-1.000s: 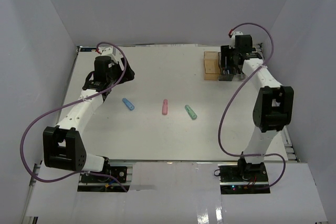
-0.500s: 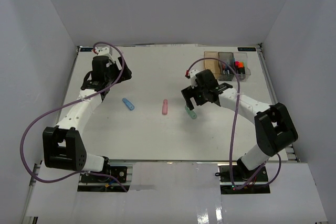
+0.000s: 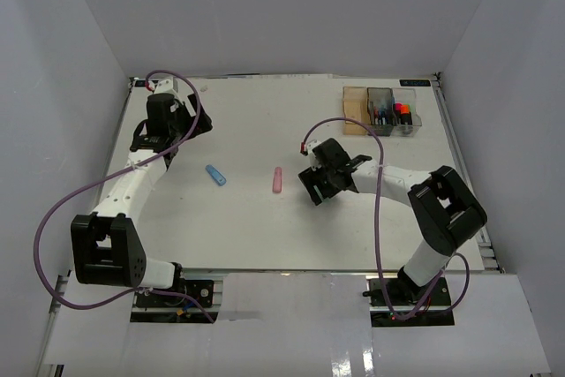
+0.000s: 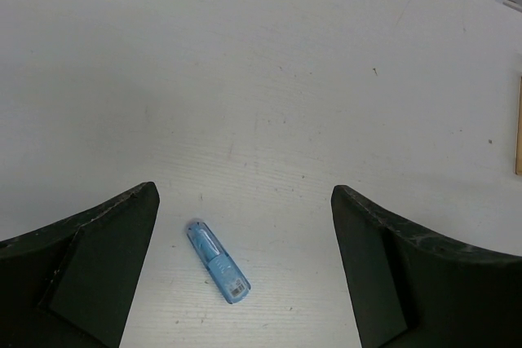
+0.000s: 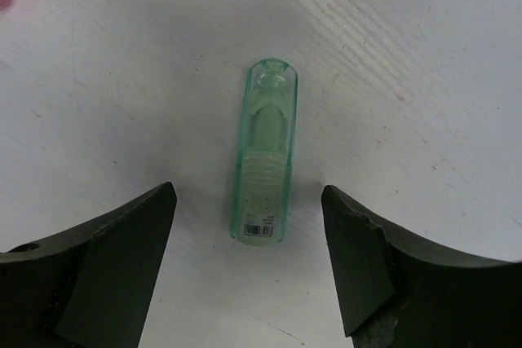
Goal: Sort the stationery into containers
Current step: Pick up the stationery from the center of the board, then place the stationery in the storage box.
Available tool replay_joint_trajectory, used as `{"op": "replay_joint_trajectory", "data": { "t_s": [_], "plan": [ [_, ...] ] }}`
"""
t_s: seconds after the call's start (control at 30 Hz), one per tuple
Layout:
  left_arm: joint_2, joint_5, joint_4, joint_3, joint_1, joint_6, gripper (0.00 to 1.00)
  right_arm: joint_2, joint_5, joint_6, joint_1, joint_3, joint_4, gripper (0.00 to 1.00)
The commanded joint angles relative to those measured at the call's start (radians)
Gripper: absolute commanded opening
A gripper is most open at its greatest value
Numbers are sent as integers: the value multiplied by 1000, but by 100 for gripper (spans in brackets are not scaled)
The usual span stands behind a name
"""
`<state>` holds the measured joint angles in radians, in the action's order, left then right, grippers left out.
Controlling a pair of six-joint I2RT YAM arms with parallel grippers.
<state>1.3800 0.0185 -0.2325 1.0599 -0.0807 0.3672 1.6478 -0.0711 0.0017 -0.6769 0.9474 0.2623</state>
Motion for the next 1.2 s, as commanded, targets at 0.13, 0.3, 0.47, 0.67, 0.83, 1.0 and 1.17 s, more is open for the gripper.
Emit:
{"op": "replay_joint_trajectory", "data": {
  "t_s": [0.13, 0.3, 0.47, 0.67, 0.83, 1.0, 1.17],
  "plan": [
    [-36, 0, 4, -1, 16, 7, 98, 50, -44, 29, -7, -16, -40, 64],
    [-35, -5, 4, -1, 22, 7, 98, 58, -64, 23, -9, 1, -32, 38],
    [-30, -6, 4, 0, 27, 6, 98, 52, -119, 15, -4, 47, -25, 30],
    [-33, -11, 4, 0, 32, 6, 98, 47, -180, 3, 71, 210, 14, 29],
    [-33, -15, 4, -1, 36, 7, 98, 110, -161, 17, 223, 439, 61, 31],
    [-35, -17, 2, 0, 42, 9, 98, 251, -151, 60, 335, 651, 106, 33],
    [-35, -17, 2, -1, 47, 10, 98, 397, -131, 112, 410, 841, 141, 36]
  ]
}}
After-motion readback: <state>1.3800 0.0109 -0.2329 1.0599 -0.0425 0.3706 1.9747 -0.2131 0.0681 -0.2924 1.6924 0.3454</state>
